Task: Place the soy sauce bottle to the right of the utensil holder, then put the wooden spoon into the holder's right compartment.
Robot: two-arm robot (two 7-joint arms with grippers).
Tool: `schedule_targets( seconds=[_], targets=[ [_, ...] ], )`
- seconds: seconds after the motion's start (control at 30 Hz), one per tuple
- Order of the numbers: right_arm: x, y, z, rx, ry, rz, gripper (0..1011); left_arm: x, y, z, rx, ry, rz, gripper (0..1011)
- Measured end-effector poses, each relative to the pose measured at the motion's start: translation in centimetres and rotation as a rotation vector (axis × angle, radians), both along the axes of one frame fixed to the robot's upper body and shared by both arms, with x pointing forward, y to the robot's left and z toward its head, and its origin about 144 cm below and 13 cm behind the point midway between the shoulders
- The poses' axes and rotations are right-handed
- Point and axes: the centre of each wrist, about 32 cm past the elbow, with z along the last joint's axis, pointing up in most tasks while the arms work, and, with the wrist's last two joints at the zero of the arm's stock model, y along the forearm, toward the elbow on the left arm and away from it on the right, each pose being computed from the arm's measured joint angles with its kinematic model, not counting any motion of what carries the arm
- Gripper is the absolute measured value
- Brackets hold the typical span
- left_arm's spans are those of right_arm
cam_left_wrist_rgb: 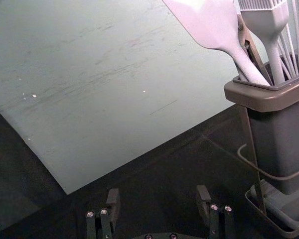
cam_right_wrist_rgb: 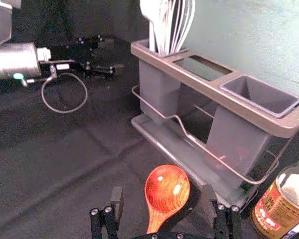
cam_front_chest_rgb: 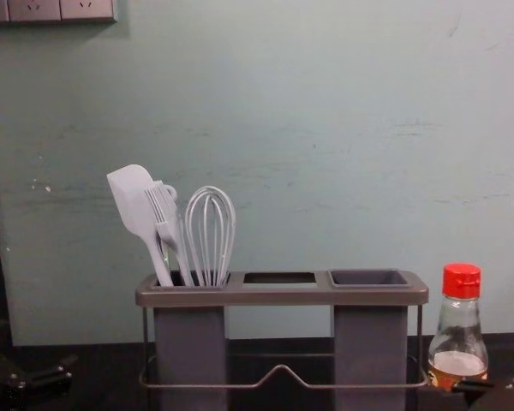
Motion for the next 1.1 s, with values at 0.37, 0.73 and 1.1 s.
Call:
schedule_targets(
  seconds=[0.37, 0.73, 1.1],
  targets=[
    [1.7, 0.3, 0.0, -0.013, 0.014, -0.008, 1002, 0.0, 0.0, 0.0, 0.000, 0.000, 0.000, 1005],
    [1.7, 0.3, 0.0, -0.011, 0.013, -0.008, 1002, 0.0, 0.0, 0.0, 0.000, 0.000, 0.000, 1005],
    [1.8, 0.3, -0.3, -0.005, 0.014, -0.013, 1002, 0.0, 0.0, 0.0, 0.000, 0.000, 0.000, 1005]
  ],
)
